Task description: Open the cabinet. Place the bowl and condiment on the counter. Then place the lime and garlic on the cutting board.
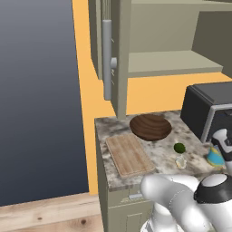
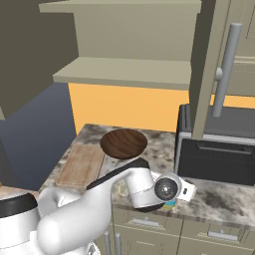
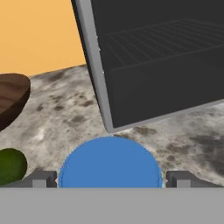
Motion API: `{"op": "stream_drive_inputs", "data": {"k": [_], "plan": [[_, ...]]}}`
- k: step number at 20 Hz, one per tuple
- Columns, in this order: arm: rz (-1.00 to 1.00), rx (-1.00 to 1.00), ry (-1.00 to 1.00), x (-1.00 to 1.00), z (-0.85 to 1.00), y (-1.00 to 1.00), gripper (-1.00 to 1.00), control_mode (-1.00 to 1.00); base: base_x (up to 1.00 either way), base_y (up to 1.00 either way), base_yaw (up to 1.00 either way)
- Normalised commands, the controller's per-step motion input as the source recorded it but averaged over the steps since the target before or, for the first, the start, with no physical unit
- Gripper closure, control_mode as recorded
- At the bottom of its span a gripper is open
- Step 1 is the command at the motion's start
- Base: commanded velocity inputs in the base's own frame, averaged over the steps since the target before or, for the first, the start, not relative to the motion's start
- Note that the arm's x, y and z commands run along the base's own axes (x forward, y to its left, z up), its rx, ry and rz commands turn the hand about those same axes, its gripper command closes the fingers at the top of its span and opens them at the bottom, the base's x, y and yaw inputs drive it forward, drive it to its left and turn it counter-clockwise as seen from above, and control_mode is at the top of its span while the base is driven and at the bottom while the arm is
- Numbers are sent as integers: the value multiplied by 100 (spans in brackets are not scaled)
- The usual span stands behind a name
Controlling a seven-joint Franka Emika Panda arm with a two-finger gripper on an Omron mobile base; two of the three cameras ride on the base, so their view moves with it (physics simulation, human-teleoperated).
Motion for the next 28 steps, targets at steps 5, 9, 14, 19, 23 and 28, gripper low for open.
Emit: {"op": "stream_drive_inputs", "data": {"k": [5,9,14,19,23,28], "plan": [[-1,0,0,-18,22,0,-100,-100,0,0,0],[-1,0,0,0,2,0,-100,-100,0,0,0],[0,0,1,-4,51,1,-100,-100,0,0,0],[0,-7,12,-1,65,0,-100,-100,0,0,0],[0,-11,28,-13,42,10,-100,-100,0,0,0],[0,-2,28,-1,3,39,-100,-100,0,0,0]]}}
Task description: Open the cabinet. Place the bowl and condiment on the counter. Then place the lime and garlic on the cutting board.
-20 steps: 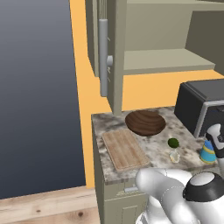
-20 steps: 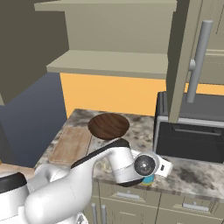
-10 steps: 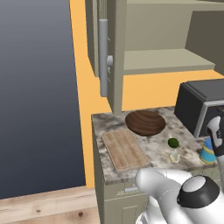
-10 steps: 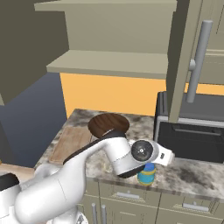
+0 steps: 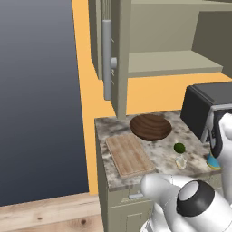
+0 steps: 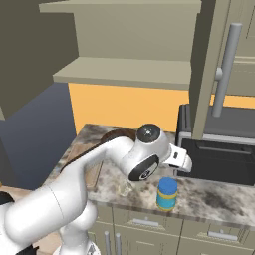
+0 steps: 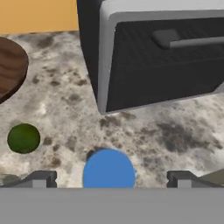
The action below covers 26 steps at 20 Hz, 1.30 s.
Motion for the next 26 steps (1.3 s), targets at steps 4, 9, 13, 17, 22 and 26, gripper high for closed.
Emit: {"op": "stream_drive_inputs", "data": {"k": [4,9,13,17,22,26], "plan": [[1,2,12,0,-24,45,-100,-100,0,0,0],[3,10,4,0,-37,38,-100,-100,0,0,0],[5,3,23,0,-1,42,-100,-100,0,0,0],[4,2,17,0,-10,44,-100,-100,0,0,0],[6,13,4,0,-49,33,-100,-100,0,0,0],[6,17,3,0,-38,34,-100,-100,0,0,0]]}}
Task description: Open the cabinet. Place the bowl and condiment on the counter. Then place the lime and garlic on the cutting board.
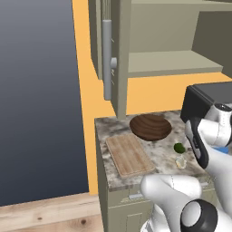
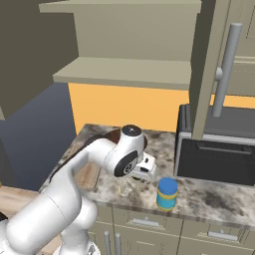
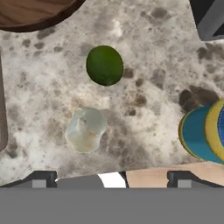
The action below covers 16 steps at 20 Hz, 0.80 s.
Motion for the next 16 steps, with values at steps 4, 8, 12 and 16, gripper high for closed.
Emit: {"op": "stream_drive_inputs", "data": {"k": [4,8,12,16], "plan": [[2,14,4,2,-31,41,-100,-100,0,0,0],[0,2,4,0,-8,29,-100,-100,0,0,0],[0,0,1,8,-3,11,-100,-100,0,0,0],[0,0,1,26,-18,0,-100,-100,0,0,0]]}}
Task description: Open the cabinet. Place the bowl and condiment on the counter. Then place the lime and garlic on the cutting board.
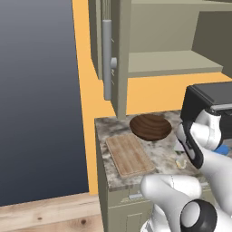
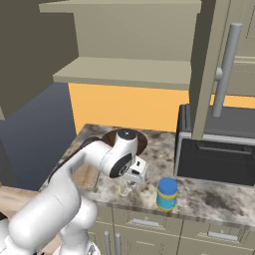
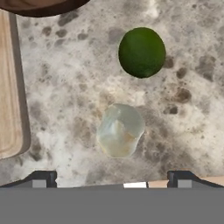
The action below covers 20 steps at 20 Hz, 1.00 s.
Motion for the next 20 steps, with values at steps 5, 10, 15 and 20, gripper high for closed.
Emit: {"op": "stream_drive_inputs", "data": {"k": [5,10,15,20], "plan": [[0,0,0,33,-34,0,-100,-100,0,0,0],[0,0,0,2,-14,0,-100,-100,0,0,0],[0,0,3,-2,-5,0,-100,-100,0,0,0],[0,0,1,-1,-36,0,-100,-100,0,0,0]]}}
